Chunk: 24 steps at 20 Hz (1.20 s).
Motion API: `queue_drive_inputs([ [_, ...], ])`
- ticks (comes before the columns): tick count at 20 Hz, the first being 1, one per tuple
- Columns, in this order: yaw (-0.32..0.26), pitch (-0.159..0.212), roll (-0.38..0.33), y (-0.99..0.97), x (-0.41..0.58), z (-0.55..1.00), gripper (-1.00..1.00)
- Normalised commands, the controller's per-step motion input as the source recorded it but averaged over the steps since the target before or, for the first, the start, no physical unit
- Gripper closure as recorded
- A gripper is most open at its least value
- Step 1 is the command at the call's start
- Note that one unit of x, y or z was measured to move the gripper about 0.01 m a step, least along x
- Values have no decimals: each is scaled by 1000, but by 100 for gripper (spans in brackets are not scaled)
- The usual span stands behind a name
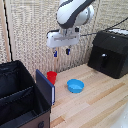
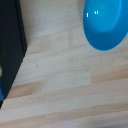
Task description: Please find the red cup among the items before you. Carefully move your gripper towards it and gently hold it. Locate the front section of the organizer in front of you. Transfer the red cup above the front section and let go, placing it within that section.
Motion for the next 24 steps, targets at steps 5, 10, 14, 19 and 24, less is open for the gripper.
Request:
queue_drive_inputs([
  [5, -12, 0, 2, -160, 513, -37, -100],
  [10, -14, 4, 0, -161, 633, -98, -100],
  [14, -7, 38, 0, -161, 514, -144, -100],
  [19, -3, 74, 0, -124, 418, -241, -100],
  [24, 0, 79, -2, -84, 353, -301, -100],
])
